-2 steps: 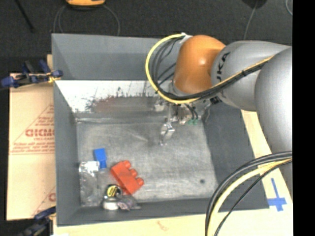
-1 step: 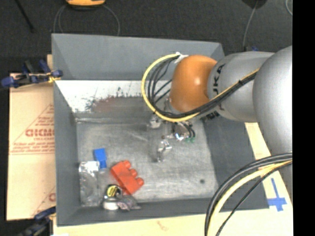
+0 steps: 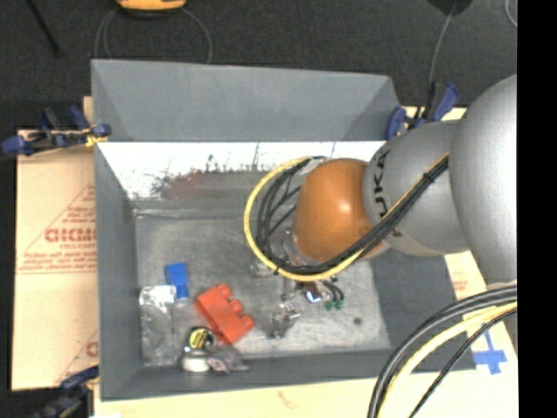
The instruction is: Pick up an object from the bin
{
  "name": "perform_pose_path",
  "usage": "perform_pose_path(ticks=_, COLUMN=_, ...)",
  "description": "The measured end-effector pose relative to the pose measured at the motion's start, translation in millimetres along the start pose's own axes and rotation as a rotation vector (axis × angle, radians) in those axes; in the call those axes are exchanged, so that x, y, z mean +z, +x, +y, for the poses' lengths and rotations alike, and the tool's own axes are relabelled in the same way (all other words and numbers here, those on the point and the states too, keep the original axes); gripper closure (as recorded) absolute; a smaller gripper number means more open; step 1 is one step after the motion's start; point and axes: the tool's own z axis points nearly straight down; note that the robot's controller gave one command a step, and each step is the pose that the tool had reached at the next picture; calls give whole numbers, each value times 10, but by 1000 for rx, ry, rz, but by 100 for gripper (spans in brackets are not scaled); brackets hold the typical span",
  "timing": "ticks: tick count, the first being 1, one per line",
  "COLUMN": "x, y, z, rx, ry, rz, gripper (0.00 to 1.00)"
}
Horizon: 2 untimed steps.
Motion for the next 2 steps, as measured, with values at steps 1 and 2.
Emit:
perform_pose_path(ticks=1, x=-125, y=-33, z=820, rx=98, ry=-6, rz=10, gripper=0)
perform_pose_path(ticks=2, x=-117, y=-27, z=774, rx=102, ry=-3, rz=11, gripper=100)
